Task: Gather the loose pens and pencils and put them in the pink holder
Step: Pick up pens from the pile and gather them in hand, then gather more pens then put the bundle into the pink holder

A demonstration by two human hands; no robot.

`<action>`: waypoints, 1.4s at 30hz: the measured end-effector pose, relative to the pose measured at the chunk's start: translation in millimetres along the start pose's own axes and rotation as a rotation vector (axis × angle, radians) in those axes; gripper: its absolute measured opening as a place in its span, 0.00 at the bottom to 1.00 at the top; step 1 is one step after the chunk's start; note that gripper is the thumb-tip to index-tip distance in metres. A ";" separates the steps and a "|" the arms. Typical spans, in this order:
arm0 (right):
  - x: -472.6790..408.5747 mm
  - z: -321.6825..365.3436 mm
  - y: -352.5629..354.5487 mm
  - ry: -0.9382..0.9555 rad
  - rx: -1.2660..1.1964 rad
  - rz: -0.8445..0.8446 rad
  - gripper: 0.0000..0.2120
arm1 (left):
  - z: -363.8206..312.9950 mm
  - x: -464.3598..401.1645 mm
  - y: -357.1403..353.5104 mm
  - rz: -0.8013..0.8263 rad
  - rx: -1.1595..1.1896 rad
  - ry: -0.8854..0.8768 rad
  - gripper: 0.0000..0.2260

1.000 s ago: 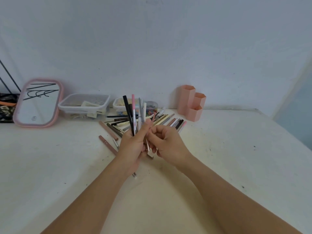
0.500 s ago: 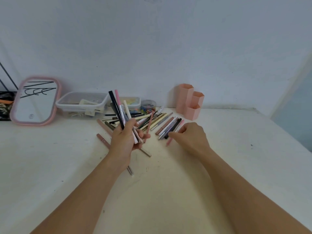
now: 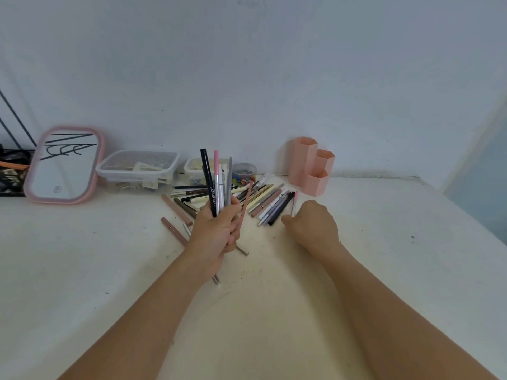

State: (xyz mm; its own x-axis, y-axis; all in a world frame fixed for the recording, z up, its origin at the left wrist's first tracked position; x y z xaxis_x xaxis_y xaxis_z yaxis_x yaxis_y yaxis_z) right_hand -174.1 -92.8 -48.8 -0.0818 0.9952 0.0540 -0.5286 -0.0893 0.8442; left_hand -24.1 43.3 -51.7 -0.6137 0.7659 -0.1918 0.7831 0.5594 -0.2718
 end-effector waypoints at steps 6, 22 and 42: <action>0.4 -1.9 7.1 -0.016 -0.484 0.097 0.16 | 1.8 -0.7 3.1 -0.042 0.039 0.012 0.03; 87.8 54.2 -18.9 0.397 -0.800 0.494 0.08 | -1.0 0.9 0.4 -0.085 -0.050 -0.029 0.16; -79.3 5.4 32.6 0.165 0.180 -0.210 0.06 | -5.4 -0.3 -6.0 0.076 -0.012 -0.056 0.12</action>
State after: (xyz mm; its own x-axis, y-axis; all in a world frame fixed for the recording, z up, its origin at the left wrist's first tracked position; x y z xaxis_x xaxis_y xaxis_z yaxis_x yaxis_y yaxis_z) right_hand -180.2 -174.5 -22.7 -0.1306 0.9698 -0.2059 -0.3918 0.1403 0.9093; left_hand -28.1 41.4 -44.9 -0.5572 0.7872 -0.2644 0.8283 0.5045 -0.2435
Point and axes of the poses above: each hand's wrist, its own x-axis away from the middle knuckle, its own y-axis out of the back of the hand, z = x × y, the point moved 5 cm from there along -x, towards the middle knuckle, and after that the axes turned 15 degrees about -y, right-handed, at the moved point
